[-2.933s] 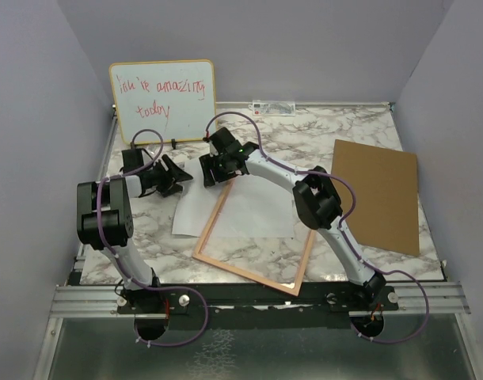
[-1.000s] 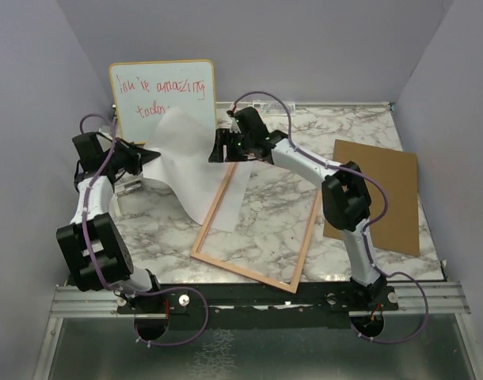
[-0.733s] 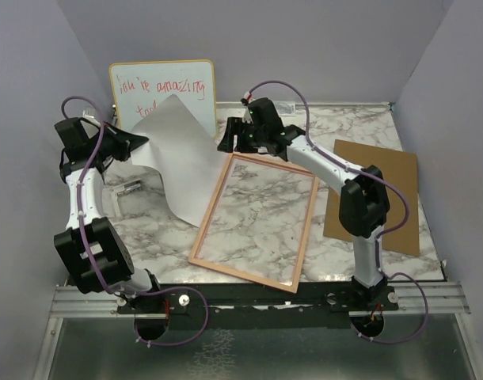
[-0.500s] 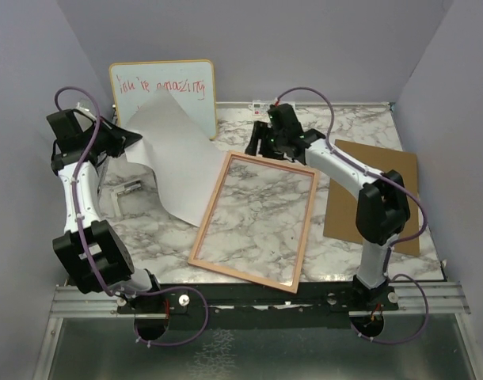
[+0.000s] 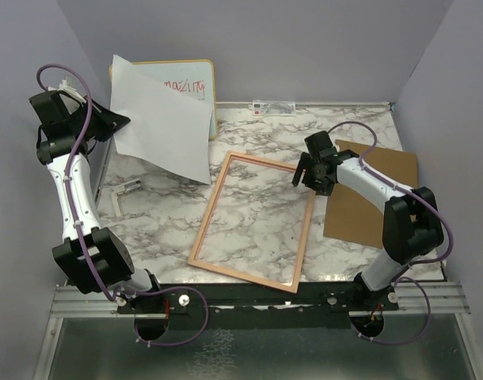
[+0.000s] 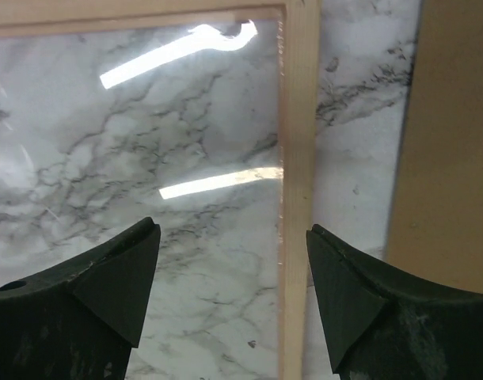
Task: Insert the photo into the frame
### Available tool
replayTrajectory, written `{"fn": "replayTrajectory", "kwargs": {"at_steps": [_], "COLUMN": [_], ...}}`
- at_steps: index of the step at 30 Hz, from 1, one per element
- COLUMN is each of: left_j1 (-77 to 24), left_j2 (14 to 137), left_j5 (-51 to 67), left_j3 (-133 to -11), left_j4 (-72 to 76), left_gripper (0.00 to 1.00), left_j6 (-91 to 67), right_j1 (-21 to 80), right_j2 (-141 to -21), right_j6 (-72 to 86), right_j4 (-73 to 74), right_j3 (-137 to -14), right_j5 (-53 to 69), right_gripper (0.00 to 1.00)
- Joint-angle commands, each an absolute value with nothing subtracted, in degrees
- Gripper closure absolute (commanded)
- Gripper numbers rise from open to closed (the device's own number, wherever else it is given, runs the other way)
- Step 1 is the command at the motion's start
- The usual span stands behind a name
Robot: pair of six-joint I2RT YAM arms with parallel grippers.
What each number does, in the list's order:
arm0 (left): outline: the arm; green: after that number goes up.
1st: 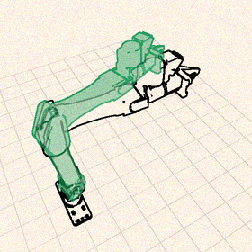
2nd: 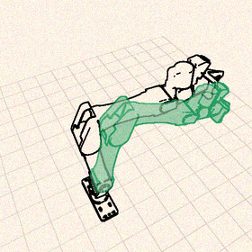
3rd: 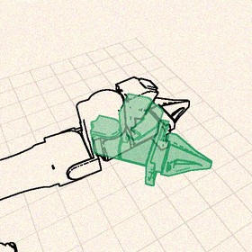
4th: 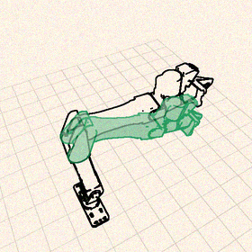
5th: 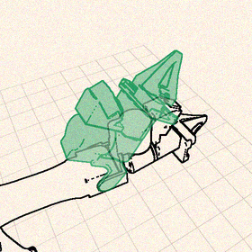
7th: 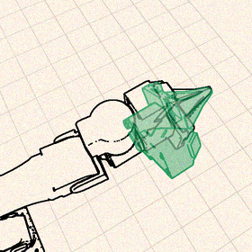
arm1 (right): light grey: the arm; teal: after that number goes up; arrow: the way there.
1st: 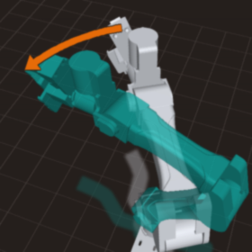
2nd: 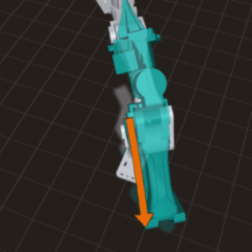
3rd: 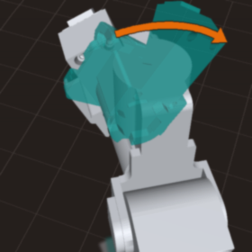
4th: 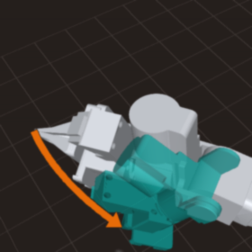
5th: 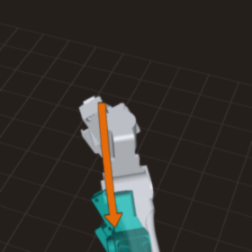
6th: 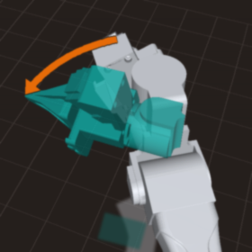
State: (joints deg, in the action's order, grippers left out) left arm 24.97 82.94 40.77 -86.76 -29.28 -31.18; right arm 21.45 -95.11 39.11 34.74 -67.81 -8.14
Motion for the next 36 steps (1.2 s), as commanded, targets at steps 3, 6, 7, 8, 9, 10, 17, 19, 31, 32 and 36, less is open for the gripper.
{"fn": "replayTrajectory", "kwargs": {"at_steps": [3,6,7,8,9,10,17,19,31,32,36], "left_j1": [24.36,24.26,24.26,24.20,24.24,24.19,23.66,23.28,15.76,14.52,7.98], "left_j2": [82.02,81.59,81.42,81.37,81.23,81.02,79.75,79.55,79.68,80.10,81.85], "left_j5": [44.22,44.21,44.21,44.14,44.00,43.88,43.77,43.77,43.02,42.35,38.58], "left_j3": [-86.41,-87.42,-87.90,-88.42,-88.92,-89.51,-92.54,-93.09,-96.17,-96.69,-98.57], "left_j4": [-28.31,-28.21,-28.17,-28.13,-28.16,-28.15,-27.67,-27.23,-18.34,-17.88,-16.41], "left_gripper": [1.00,1.00,1.00,1.00,1.00,1.00,1.00,1.00,1.00,1.00,1.00], "left_j6": [-34.04,-34.76,-34.94,-35.12,-35.27,-35.39,-37.05,-37.62,-40.65,-40.28,-37.62], "right_j1": [19.26,18.94,18.86,18.77,18.54,18.35,17.04,16.83,16.25,16.23,15.90], "right_j2": [-93.89,-94.14,-94.25,-94.30,-94.51,-94.89,-99.46,-100.63,-106.84,-107.21,-107.03], "right_j6": [42.65,41.50,40.85,40.20,39.69,39.01,37.07,36.49,31.84,31.86,33.25], "right_j4": [38.67,37.70,37.07,36.21,35.21,34.09,29.08,28.15,17.84,17.51,18.33], "right_j3": [-62.82,-62.15,-62.08,-61.77,-61.60,-61.34,-62.45,-63.25,-70.34,-71.18,-74.76], "right_j5": [-8.82,-7.48,-6.96,-6.00,-4.77,-2.99,6.36,7.50,15.15,15.38,11.86], "right_gripper": [0.18,0.17,0.17,0.17,0.17,0.17,0.17,0.17,0.18,0.18,0.18]}}
